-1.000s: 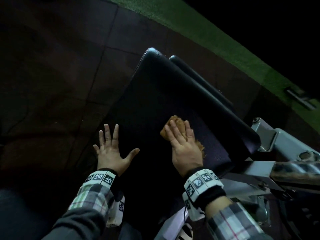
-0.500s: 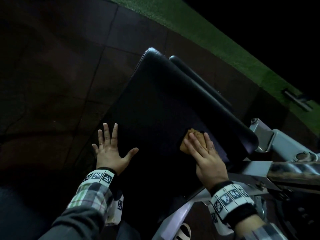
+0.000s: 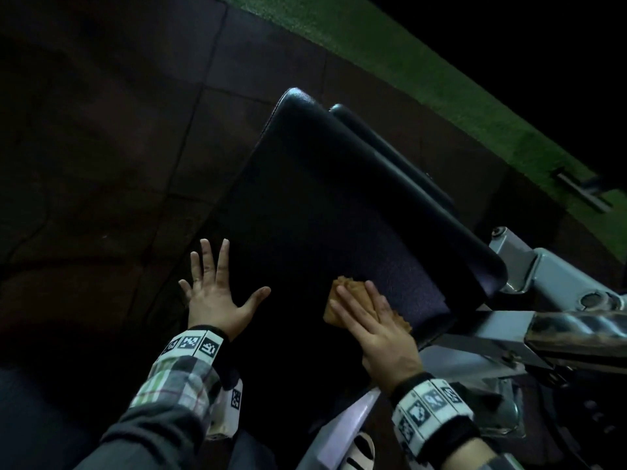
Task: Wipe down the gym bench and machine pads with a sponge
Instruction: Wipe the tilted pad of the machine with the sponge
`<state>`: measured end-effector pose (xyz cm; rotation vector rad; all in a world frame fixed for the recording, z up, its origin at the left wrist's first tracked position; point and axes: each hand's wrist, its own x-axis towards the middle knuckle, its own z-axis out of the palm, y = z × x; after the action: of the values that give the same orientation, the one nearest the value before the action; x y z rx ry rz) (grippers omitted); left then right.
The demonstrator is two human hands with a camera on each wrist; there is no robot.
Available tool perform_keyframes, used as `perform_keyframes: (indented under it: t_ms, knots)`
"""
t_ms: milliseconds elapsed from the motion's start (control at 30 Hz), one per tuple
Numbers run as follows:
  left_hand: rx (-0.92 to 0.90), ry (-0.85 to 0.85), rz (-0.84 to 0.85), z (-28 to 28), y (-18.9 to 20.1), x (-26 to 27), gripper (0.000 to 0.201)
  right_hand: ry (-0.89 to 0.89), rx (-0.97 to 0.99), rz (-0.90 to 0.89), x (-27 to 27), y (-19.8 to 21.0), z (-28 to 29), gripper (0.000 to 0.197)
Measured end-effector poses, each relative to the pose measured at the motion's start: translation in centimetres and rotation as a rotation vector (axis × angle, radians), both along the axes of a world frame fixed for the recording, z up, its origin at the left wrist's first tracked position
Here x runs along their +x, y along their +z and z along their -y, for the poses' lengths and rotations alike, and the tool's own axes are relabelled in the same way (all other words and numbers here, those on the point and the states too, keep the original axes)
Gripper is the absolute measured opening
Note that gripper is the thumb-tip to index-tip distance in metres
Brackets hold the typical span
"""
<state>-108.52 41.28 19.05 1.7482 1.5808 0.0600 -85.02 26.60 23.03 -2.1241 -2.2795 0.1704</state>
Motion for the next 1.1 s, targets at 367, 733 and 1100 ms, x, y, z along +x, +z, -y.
perform_keyframes:
  t_ms: [367, 733, 1100]
  knots:
    - [-0.021, -0.015, -0.001, -0.2, 0.4, 0.0, 0.112, -0.198, 0.093, -0.058, 0.3, 1.5, -6.9, 0.066]
    - [-0.02, -0.009, 0.01, -0.1, 0.2, 0.0, 0.112, 0.0, -0.002, -0.031, 0.1, 0.3, 0.0, 0.066]
    - [-0.009, -0.014, 0.035, 0.0, -0.4, -0.3, 0.116, -0.162, 0.054, -0.029, 1.9, 2.2, -9.1, 0.072]
